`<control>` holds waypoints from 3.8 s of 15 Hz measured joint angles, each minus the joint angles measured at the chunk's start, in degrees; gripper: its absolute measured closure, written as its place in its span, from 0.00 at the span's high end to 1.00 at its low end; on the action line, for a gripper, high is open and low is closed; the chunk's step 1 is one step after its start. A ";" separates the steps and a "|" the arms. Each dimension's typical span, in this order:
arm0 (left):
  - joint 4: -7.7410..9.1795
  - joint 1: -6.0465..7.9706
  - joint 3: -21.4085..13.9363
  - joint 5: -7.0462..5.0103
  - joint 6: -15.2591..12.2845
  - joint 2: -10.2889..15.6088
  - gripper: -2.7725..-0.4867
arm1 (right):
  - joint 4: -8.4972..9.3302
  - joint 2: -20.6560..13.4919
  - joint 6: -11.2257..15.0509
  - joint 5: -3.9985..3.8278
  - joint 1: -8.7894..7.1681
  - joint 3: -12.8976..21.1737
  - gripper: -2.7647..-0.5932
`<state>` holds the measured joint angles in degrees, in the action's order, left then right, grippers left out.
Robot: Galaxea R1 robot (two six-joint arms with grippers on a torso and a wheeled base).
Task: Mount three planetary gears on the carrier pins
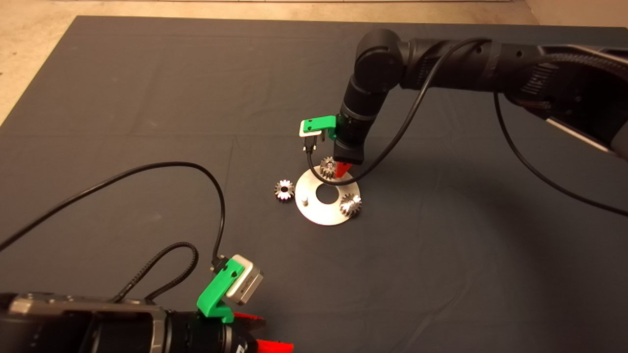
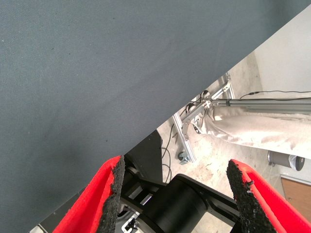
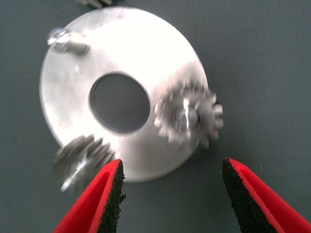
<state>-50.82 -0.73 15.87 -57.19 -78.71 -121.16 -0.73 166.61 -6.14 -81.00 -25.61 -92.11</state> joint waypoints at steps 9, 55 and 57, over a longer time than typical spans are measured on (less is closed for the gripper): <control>9.87 4.13 8.41 -5.38 11.88 -7.41 0.43 | 8.30 -25.80 2.35 -4.69 -7.11 15.07 0.41; 39.96 29.06 45.56 -30.27 48.03 -30.24 0.43 | 19.82 -53.78 14.58 -1.22 -2.02 61.94 0.41; 38.62 27.04 45.56 -30.24 48.64 -30.24 0.43 | 19.82 -53.78 14.58 -1.23 -2.02 61.94 0.41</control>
<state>-12.20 26.31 61.43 -87.43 -30.07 -151.41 19.09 112.84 8.44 -82.23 -27.64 -30.17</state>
